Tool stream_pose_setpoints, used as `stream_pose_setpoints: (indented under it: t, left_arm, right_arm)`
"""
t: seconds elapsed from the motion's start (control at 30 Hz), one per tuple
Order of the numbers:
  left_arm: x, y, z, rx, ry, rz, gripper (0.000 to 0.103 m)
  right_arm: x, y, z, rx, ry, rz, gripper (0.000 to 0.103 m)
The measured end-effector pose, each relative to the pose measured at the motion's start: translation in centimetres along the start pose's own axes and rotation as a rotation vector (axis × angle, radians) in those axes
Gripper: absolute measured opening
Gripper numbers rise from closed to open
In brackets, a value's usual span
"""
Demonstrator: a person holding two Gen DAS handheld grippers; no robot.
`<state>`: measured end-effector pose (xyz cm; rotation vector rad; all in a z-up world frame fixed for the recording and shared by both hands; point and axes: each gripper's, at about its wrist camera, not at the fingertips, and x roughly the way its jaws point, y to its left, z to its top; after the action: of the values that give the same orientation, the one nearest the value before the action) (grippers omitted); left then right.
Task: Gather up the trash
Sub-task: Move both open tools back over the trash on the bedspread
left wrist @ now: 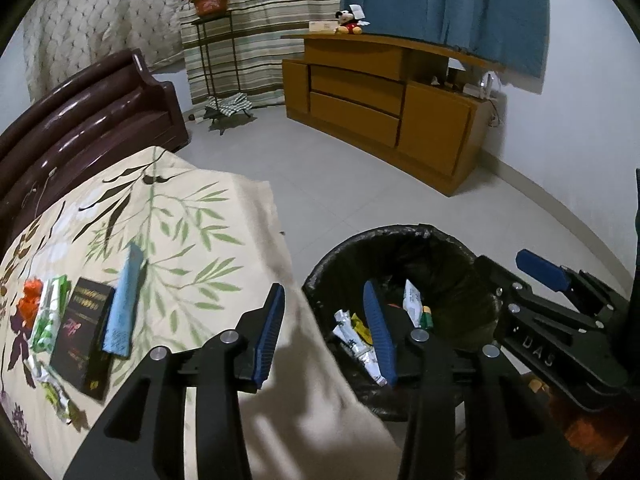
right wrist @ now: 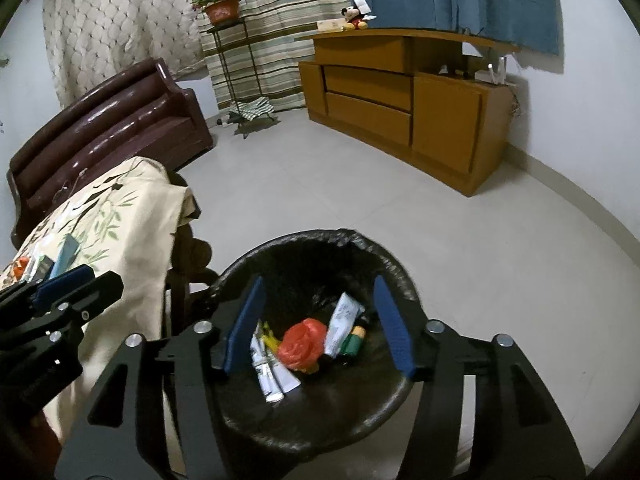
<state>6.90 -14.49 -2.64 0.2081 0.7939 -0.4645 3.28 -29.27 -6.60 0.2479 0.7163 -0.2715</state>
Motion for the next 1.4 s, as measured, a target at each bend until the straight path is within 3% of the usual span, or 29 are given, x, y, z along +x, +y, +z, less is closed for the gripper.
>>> stream_pose_setpoints:
  t: [0.23, 0.9, 1.4]
  left_arm:
    - [-1.8, 2.7, -1.0, -0.051, -0.002, 0.038, 0.042]
    - [-5.3, 12.7, -5.0, -0.233, 0.024, 0.223, 0.042]
    - [-7.1, 16.5, -8.2, -0.301, 0.041, 0.257, 0.042]
  right_arm:
    - [-0.7, 2.1, -0.8, -0.03, -0.007, 0.021, 0.064]
    - [-2.5, 12.2, -1.3, -0.163, 0.04, 0.18, 0.069]
    - [-3.2, 15.6, -1.9, -0.212, 0.062, 0.213, 0.07]
